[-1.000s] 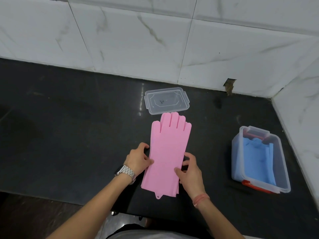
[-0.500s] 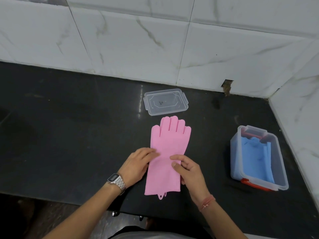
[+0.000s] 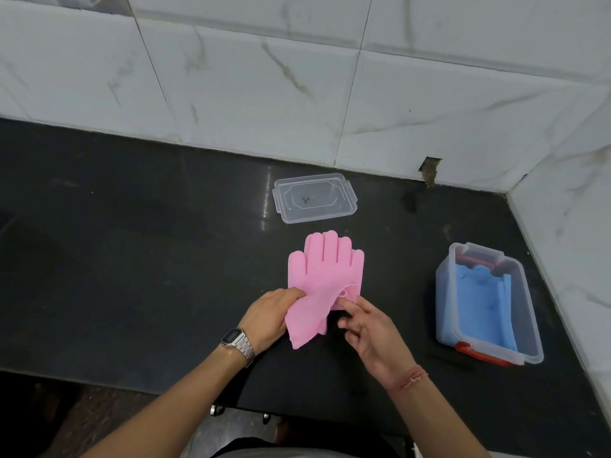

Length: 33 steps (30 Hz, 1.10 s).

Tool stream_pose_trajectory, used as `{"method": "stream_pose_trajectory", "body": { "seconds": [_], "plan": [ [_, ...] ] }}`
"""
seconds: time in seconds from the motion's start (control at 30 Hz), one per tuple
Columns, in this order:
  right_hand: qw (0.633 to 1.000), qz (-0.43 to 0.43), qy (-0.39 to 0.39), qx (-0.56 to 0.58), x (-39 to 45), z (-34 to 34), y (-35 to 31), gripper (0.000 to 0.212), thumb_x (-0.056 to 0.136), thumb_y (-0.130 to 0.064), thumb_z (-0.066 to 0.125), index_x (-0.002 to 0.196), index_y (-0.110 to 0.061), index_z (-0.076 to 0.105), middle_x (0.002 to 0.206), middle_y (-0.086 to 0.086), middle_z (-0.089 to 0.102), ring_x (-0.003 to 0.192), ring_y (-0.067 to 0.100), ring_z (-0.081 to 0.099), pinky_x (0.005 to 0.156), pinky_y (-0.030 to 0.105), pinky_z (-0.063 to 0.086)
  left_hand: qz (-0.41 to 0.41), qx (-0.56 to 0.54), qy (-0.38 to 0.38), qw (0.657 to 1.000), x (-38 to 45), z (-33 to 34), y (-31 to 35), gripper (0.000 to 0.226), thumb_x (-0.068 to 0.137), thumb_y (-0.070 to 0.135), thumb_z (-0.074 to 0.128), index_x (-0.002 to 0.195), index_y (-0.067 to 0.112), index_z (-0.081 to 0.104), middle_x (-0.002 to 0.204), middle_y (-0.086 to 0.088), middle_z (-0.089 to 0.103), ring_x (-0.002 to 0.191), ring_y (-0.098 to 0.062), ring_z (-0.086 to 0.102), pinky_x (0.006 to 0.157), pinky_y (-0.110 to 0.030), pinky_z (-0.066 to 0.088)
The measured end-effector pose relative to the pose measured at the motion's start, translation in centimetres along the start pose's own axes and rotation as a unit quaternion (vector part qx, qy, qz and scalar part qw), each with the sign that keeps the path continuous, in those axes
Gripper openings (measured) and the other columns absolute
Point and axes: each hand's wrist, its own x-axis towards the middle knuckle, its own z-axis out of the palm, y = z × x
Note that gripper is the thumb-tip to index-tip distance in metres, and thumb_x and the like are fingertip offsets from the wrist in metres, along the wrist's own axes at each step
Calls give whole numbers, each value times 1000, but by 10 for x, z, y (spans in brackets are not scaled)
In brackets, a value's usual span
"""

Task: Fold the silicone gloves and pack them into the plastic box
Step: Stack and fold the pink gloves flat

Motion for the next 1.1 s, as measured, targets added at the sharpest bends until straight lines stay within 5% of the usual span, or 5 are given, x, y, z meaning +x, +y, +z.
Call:
{"method": "stream_pose_trajectory", "body": {
  "seconds": [0.13, 0.43, 0.73, 0.87, 1.1],
  "plan": [
    [960, -102, 72, -249, 2, -11, 4, 32, 93, -3, 58, 106, -30, 67, 98, -10, 72, 77, 4, 66, 60, 15, 51, -13, -29, 2, 999, 3, 1, 4, 18, 87, 34, 34, 93, 31, 50, 81, 16, 51, 70, -7, 46, 61, -25, 38],
    [908, -242, 41, -339, 18, -36, 19, 24, 89, -3, 64, 98, -24, 69, 128, -22, 52, 117, -10, 47, 91, 6, 40, 33, -52, 11, 998, 8, 11, 9, 13, 86, 13, 61, 75, 15, 54, 97, 8, 63, 88, -8, 54, 76, -19, 43],
    [916, -220, 75, -328, 32, -36, 23, 53, 87, -66, 38, 74, -19, 57, 63, -6, 54, 57, 2, 46, 54, 19, 41, -81, -61, 36, 994, 15, 13, 13, 18, 93, 26, 48, 75, 29, 53, 57, 2, 50, 55, -18, 43, 58, -29, 33],
    [925, -198, 14, -323, 37, -33, 18, 12, 96, -50, 49, 102, -45, 59, 95, -20, 69, 89, -5, 63, 73, 14, 51, -172, -63, 53, 982, 29, 11, 20, 46, 89, 67, 27, 67, 34, 49, 50, 1, 44, 50, -23, 45, 51, -32, 32],
    [921, -169, 43, -347, 48, -34, 10, 19, 95, -22, 58, 113, -23, 52, 100, -9, 73, 96, 6, 67, 84, 30, 55, -221, -56, 55, 972, 49, 10, 20, 44, 97, 52, 33, 100, 14, 56, 65, -5, 58, 64, -32, 57, 62, -39, 47]
  ]
}}
